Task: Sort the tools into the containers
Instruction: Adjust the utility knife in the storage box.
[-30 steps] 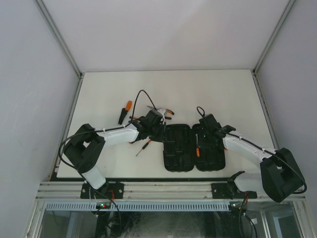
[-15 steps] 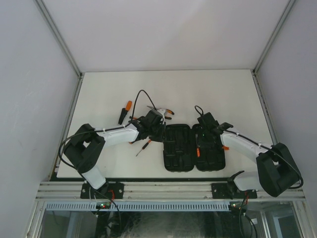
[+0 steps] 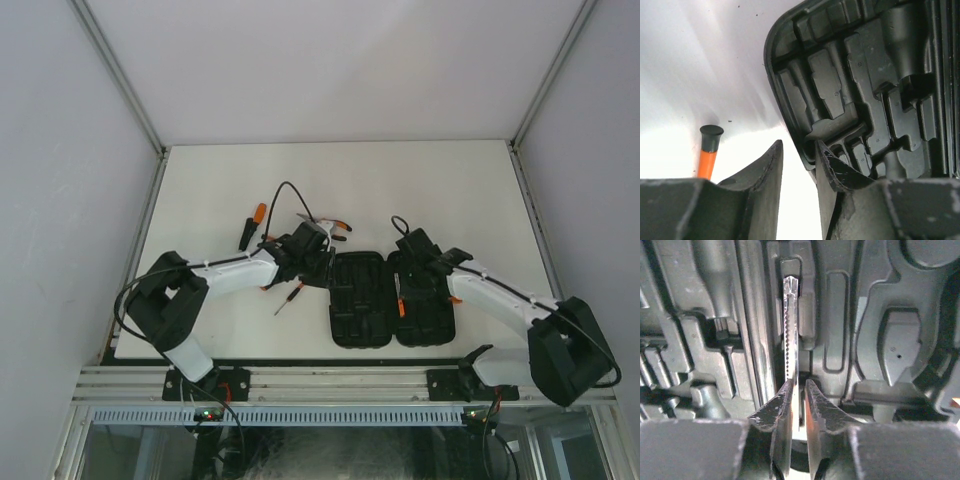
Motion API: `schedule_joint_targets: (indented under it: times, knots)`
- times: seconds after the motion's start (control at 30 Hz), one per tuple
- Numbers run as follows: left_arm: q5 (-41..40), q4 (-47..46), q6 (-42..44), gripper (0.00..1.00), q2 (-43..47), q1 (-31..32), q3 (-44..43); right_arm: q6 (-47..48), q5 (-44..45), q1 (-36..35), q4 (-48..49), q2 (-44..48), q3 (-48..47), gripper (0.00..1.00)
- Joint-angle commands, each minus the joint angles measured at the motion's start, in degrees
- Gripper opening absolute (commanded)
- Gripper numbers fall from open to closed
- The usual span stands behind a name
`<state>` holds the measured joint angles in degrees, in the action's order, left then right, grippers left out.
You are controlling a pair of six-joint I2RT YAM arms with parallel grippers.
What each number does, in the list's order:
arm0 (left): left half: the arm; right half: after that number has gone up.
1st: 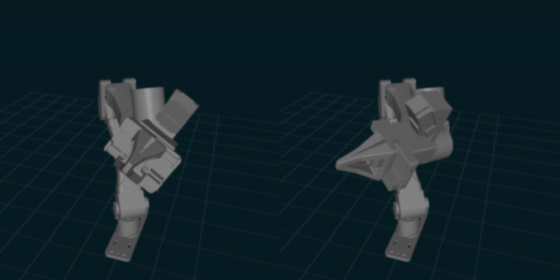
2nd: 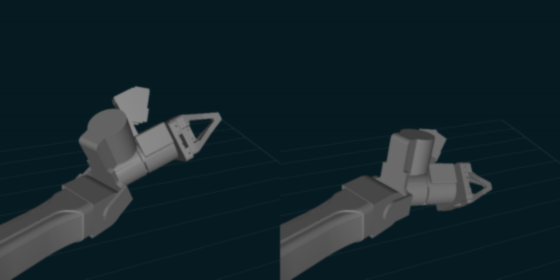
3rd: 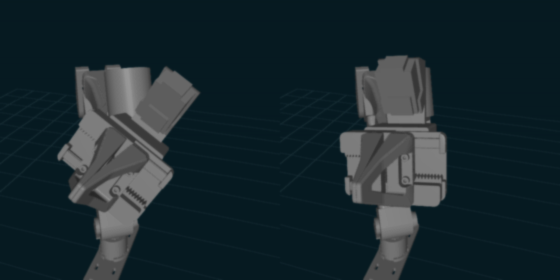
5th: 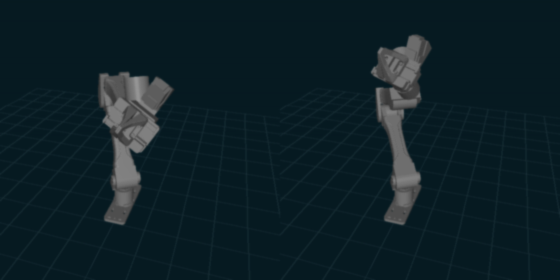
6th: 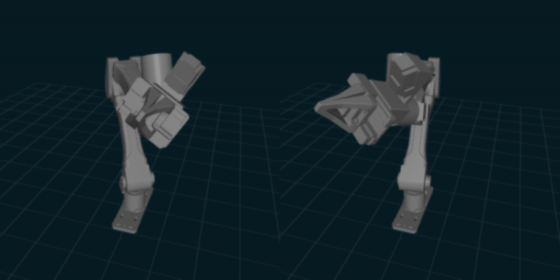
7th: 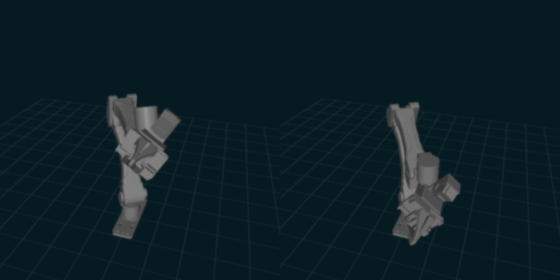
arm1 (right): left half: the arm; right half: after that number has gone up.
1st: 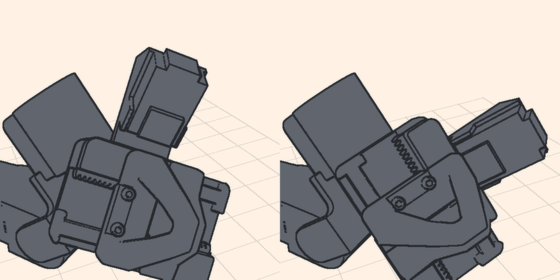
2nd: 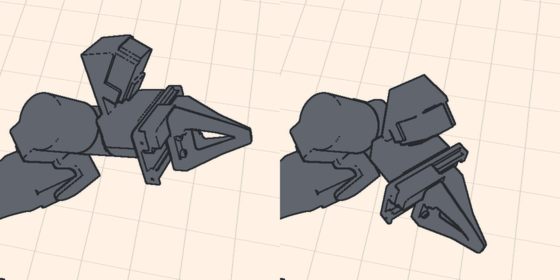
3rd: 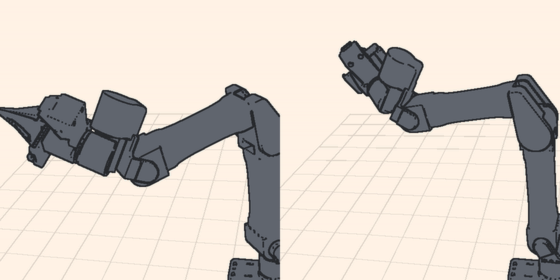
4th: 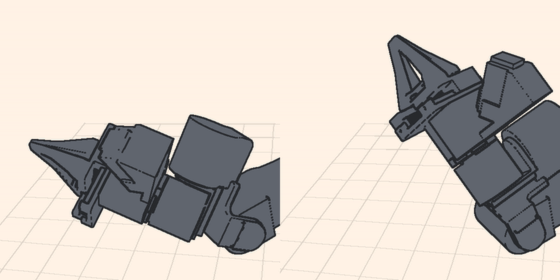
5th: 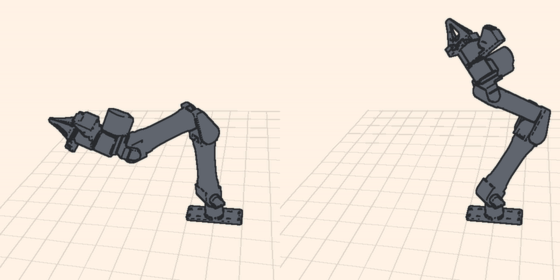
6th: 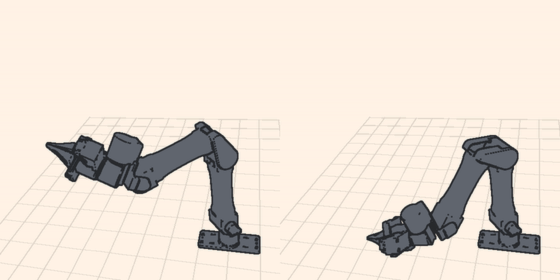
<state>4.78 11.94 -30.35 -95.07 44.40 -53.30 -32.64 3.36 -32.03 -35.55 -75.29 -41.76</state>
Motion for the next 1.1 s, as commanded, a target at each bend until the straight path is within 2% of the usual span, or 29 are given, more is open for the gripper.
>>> schedule_joint_targets:
  times: [0.0,0.27,0.5,0.73,1.07]
  knots:
    - [0.13,3.63,2.44,0.37,4.82,-1.12,-3.68,0.34,3.25,-0.84,-5.25,8.24,-3.69,0.17]
    - [-0.65,7.5,4.34,0.43,12.17,-4.23,-5.4,1.87,6.93,-0.92,-5.94,19.41,-4.81,0.25]
    - [-9.98,13.46,5.87,0.47,20.57,-5.02,-3.78,0.52,6.42,-1.06,-3.74,24.05,-0.2,0.31]
    - [-11.93,14.37,4.15,0.48,27.45,-5.73,2.26,-0.17,2.13,-1.34,-0.22,18.03,3.52,0.16]
    - [-11.82,14.49,2.77,0.48,28.49,-5.73,4.58,0.25,-0.18,-1.45,4.64,9.4,4.17,0.12]
